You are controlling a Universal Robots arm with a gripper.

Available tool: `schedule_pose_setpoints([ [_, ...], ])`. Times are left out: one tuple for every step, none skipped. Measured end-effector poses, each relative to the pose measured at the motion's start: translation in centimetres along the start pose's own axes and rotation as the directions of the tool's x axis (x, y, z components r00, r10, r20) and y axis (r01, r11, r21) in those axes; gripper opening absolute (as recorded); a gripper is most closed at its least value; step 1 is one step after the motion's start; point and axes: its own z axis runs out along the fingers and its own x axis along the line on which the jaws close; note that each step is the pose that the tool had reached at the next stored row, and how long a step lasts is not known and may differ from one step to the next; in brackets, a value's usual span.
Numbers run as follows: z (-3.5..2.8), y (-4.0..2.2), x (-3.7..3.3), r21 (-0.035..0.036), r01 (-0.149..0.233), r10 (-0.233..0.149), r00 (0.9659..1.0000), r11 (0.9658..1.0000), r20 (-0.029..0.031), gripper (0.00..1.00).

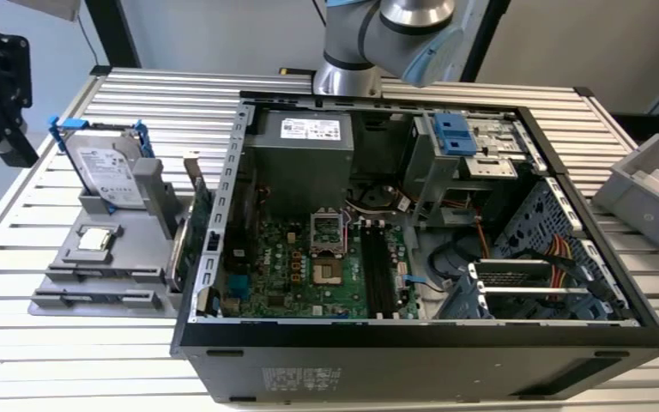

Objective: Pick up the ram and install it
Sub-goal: 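Pick up the ram and move it above insertion slot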

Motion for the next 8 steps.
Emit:
schedule_pose_setpoints([
  [0.0, 0.0, 0.0, -0.0003, 0.017, -0.017, 0.9999, 0.9999, -0.0004, 0.0],
  [0.0, 0.0, 0.0, -0.0005, 0.034, -0.034, 0.9994, 0.9994, -0.0008, 0.0],
  [0.0, 0.0, 0.0, -0.0008, 0.051, -0.051, 0.9987, 0.9987, -0.0012, 0.0],
  [0.0, 0.0, 0.0, -0.001, 0.067, -0.067, 0.9978, 0.9978, -0.0016, 0.0],
  [0.0, 0.0, 0.0, -0.0013, 0.082, -0.082, 0.9966, 0.9966, -0.0019, 0.0],
  [0.0, 0.0, 0.0, -0.0014, 0.099, -0.099, 0.9951, 0.9951, -0.0022, 0.0],
  [0.0, 0.0, 0.0, -0.0017, 0.114, -0.114, 0.9935, 0.9935, -0.0026, 0.0],
  [0.0, 0.0, 0.0, -0.002, 0.13, -0.13, 0.9915, 0.9915, -0.003, 0.0],
])
